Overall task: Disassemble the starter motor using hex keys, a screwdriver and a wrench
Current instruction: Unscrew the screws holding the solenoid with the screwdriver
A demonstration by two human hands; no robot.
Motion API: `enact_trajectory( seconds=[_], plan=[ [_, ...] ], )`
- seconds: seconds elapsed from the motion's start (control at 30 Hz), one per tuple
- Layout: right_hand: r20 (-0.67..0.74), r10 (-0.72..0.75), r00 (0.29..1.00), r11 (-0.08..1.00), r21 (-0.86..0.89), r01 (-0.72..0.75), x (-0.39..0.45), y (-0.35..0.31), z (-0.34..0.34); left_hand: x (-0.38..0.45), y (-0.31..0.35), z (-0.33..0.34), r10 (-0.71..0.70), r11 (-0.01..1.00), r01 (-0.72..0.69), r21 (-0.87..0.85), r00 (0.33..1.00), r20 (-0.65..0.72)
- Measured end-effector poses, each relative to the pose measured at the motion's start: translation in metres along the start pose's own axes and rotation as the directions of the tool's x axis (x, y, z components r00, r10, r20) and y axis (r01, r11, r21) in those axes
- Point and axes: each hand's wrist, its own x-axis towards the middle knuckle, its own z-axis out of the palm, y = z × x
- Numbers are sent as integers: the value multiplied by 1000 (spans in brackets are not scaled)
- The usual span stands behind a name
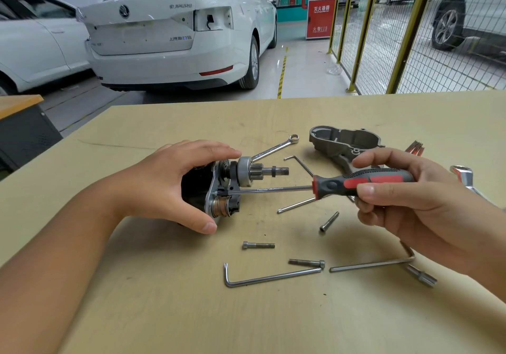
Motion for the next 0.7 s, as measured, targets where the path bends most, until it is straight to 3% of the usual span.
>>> enact_trajectory(
  seconds=[0.1,0.2,0.37,0.6,0.7],
  plan=[
    [31,38,999,998,-47,-36,-2,-2,6,0,0,-1,11,1000,-11,1,1000,1],
    [-31,68,997,992,-106,-71,-2,-4,6,0,0,-1,0,1000,0,11,1000,-1],
    [46,0,999,998,-70,3,-1,-2,1,-1,1,-1,-14,1000,14,10,1000,4],
    [-4,59,998,986,-155,-58,-3,-2,7,-1,2,-1,-23,1000,23,17,1000,8],
    [11,9,1000,989,-145,-7,-3,-2,6,0,2,-1,-23,1000,22,22,1000,9]
  ],
)
